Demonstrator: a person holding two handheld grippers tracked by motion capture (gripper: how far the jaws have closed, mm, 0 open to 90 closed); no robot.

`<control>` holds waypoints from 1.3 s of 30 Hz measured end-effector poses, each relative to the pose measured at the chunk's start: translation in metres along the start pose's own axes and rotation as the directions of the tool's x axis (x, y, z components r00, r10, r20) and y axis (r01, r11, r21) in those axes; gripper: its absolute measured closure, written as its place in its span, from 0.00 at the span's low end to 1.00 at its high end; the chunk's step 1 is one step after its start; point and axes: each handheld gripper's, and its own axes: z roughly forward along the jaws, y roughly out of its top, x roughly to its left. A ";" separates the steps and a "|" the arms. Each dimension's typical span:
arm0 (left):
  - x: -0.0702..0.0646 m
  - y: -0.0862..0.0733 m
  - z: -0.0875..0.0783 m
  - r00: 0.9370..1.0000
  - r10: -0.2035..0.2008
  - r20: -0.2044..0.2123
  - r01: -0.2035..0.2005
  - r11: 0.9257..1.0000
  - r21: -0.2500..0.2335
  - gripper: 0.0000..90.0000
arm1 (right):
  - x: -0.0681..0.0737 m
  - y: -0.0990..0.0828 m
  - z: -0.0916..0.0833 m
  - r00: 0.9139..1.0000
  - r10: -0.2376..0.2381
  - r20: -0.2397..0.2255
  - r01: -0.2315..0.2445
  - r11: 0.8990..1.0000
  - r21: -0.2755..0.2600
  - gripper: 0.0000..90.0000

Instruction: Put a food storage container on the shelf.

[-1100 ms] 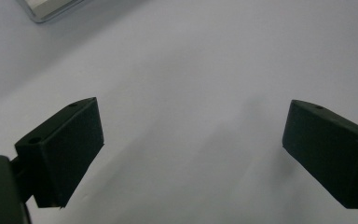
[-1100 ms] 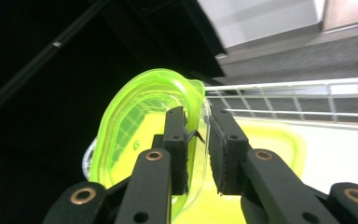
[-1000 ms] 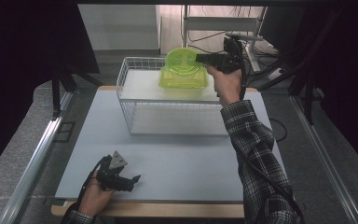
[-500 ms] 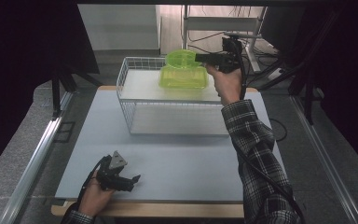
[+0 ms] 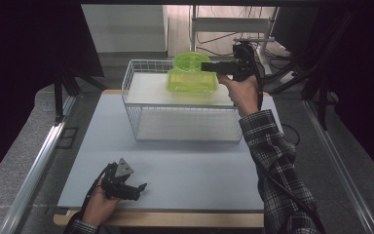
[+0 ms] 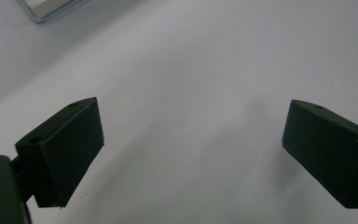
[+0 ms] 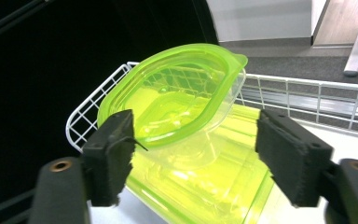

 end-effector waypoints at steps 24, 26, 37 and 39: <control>0.001 0.000 -0.002 1.000 -0.018 0.008 0.018 1.000 -0.020 0.05 | 0.012 -0.029 -0.011 0.987 -0.158 -0.009 0.159 0.987 0.016 0.07; 0.002 0.000 -0.002 1.000 -0.019 0.009 0.019 1.000 -0.021 0.05 | 0.012 -0.031 -0.012 0.986 -0.165 -0.011 0.165 0.986 0.018 0.06; 0.001 0.000 -0.002 1.000 -0.014 0.009 0.014 1.000 -0.016 0.05 | 0.014 -0.043 -0.017 0.979 -0.205 0.003 0.205 0.978 0.025 0.03; 0.001 0.000 -0.001 1.000 -0.013 0.009 0.013 1.000 -0.016 0.05 | 0.015 -0.045 -0.018 0.978 -0.210 0.002 0.210 0.977 0.024 0.03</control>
